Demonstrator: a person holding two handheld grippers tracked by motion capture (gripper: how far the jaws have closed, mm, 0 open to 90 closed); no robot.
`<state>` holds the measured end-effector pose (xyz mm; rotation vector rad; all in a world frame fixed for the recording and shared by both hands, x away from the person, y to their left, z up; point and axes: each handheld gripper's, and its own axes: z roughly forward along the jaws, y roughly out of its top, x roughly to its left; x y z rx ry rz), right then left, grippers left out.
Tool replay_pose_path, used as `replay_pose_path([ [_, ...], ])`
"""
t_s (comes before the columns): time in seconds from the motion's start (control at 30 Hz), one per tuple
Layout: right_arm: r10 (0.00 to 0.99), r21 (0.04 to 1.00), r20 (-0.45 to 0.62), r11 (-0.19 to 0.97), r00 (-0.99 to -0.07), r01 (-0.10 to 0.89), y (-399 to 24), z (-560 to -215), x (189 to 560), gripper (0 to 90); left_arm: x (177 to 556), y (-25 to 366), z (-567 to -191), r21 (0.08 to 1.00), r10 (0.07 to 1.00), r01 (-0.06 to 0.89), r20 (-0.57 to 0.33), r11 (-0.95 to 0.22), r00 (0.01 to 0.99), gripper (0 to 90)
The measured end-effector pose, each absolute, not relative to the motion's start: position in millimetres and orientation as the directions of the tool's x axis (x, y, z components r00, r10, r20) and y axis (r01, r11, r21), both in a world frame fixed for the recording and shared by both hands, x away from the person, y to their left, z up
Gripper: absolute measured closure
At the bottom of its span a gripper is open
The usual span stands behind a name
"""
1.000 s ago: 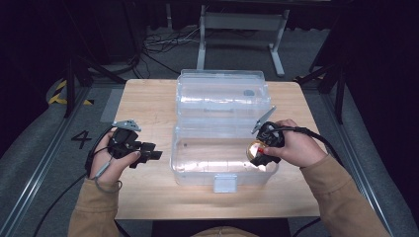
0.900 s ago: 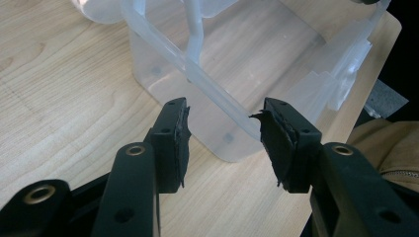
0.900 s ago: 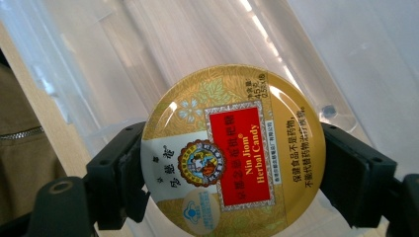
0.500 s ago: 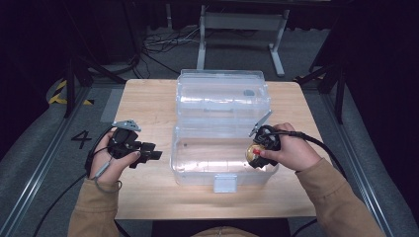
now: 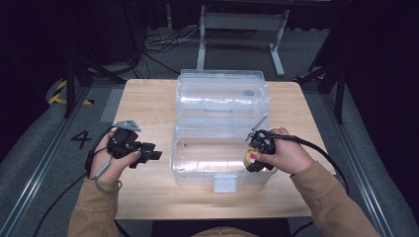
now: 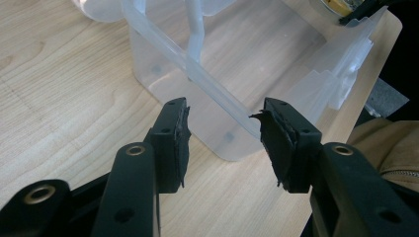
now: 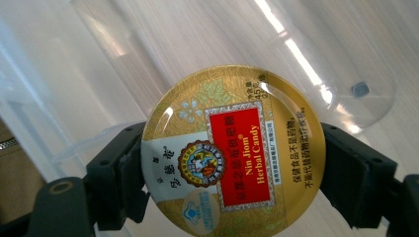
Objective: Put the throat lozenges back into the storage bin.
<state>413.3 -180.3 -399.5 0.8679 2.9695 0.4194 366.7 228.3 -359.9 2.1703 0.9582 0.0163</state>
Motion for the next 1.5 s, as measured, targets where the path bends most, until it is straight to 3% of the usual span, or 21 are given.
replay_pose_path([
  [1.5, 0.633, 0.204, 0.027, 0.754, -0.774, 0.624, -169, -417, 412, 19.7, 365, 230, -361, 0.640, 0.643, 0.632, -0.270, -0.436, 0.717, 54.1],
])
